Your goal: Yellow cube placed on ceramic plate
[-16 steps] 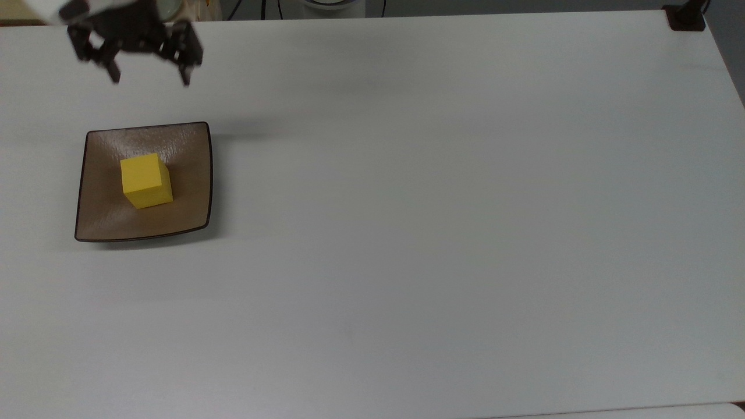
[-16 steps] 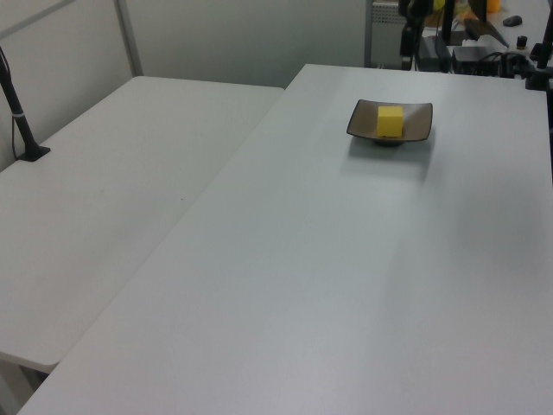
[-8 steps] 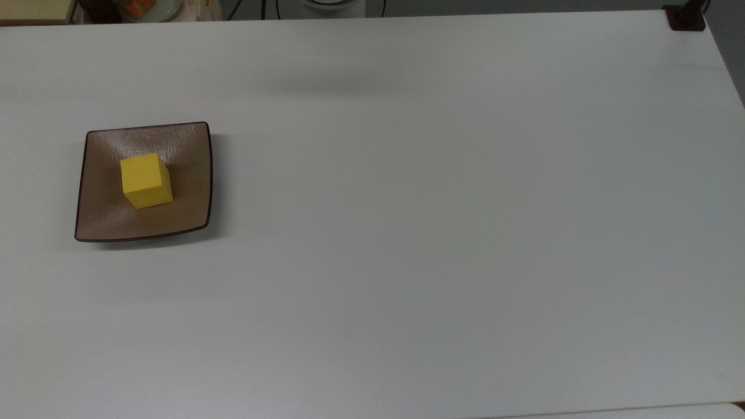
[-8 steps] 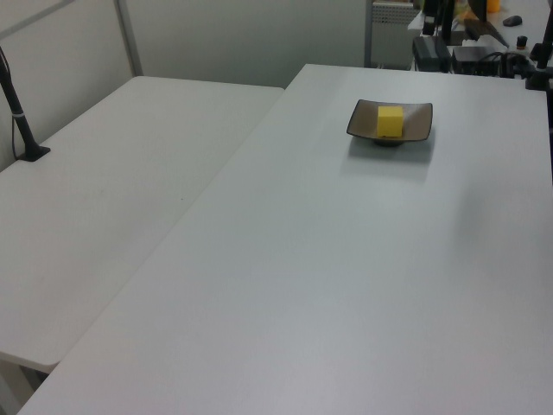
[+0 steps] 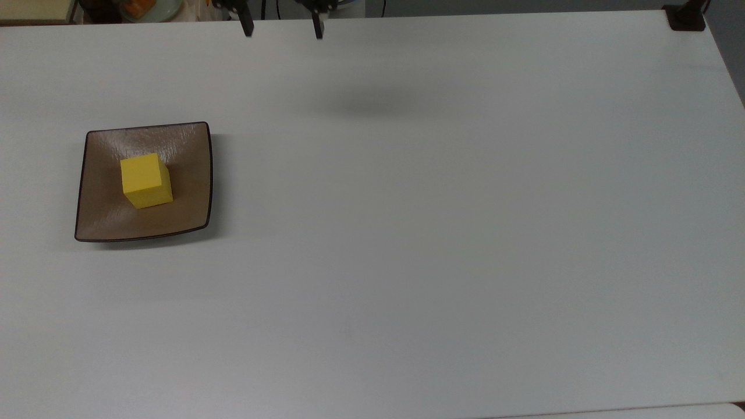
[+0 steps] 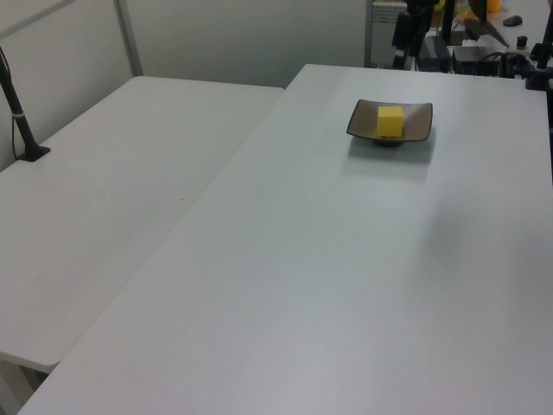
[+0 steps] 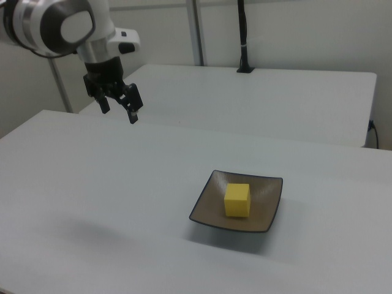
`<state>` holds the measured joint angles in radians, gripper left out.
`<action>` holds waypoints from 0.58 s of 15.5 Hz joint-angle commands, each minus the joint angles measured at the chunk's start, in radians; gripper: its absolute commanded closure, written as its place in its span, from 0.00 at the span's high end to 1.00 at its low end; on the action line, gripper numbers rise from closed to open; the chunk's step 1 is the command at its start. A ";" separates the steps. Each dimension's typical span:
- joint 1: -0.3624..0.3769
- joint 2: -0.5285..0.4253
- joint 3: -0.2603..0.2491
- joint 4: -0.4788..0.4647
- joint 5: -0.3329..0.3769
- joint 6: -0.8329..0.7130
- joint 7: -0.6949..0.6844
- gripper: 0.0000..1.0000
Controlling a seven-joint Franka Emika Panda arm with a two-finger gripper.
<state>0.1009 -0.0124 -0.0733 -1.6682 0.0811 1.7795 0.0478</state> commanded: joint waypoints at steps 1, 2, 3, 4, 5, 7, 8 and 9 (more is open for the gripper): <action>0.011 -0.038 -0.003 -0.061 0.016 0.041 -0.060 1.00; 0.011 -0.041 -0.003 -0.059 0.014 0.029 -0.083 1.00; 0.011 -0.040 -0.003 -0.053 0.016 0.003 -0.098 1.00; 0.013 -0.040 -0.003 -0.053 0.016 -0.002 -0.104 1.00; 0.013 -0.040 -0.003 -0.053 0.016 -0.003 -0.105 1.00; 0.013 -0.038 -0.003 -0.051 0.019 -0.003 -0.103 1.00; 0.013 -0.038 -0.003 -0.050 0.016 -0.002 -0.103 1.00; 0.013 -0.038 -0.003 -0.051 0.019 -0.003 -0.103 1.00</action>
